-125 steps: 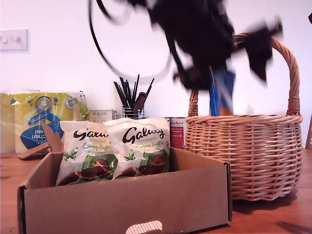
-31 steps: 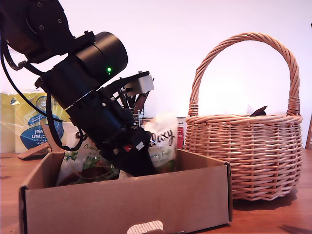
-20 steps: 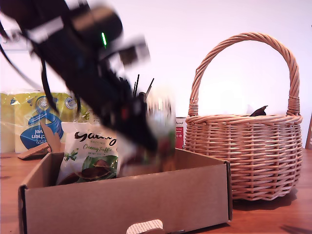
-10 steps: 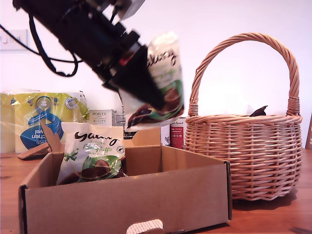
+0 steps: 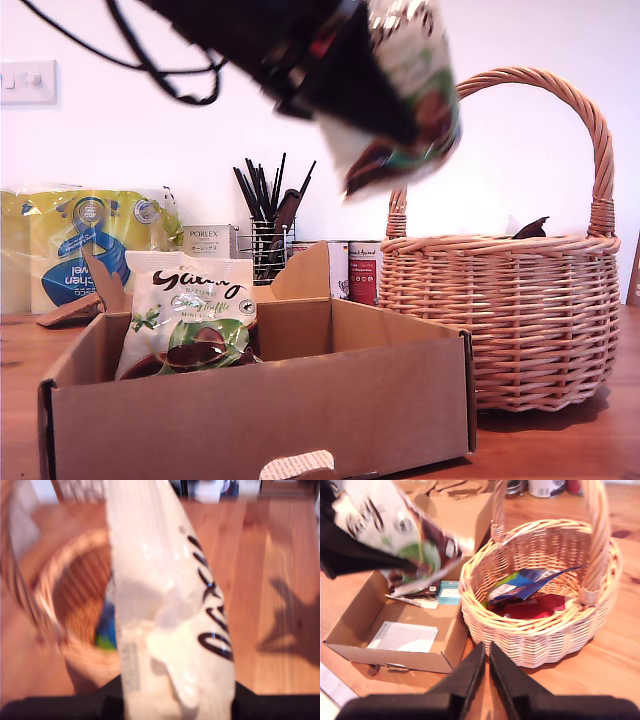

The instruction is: Move the bags of Easter eggs from the cardboard box on the left into the woven basket on the right side.

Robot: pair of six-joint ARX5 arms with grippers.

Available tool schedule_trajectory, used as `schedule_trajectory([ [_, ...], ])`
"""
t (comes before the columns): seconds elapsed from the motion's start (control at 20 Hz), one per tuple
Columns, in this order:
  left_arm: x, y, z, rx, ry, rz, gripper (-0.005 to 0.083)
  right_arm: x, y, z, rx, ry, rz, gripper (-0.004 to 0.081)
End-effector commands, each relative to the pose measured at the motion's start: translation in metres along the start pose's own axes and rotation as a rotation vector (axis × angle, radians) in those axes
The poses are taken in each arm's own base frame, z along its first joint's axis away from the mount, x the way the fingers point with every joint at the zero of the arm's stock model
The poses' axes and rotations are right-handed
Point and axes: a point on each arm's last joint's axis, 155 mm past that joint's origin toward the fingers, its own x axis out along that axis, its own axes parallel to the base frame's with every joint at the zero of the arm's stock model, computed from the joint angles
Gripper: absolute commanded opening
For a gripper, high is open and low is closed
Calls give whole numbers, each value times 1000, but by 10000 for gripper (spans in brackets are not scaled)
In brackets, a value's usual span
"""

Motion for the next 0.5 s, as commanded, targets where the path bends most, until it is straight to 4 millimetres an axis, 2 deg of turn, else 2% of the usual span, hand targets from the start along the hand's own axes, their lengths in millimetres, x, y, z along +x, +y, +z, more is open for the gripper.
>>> schedule_trajectory([
  [0.0, 3, 7, 18, 18, -67, 28, 56, -2, 1, 4, -13, -12, 1, -13],
  [0.25, 29, 16, 26, 44, -159, 54, 56, -2, 1, 7, -15, -21, 0, -13],
  [0.45, 48, 13, 31, 106, -225, 64, 56, -2, 1, 8, -17, -26, 0, -13],
])
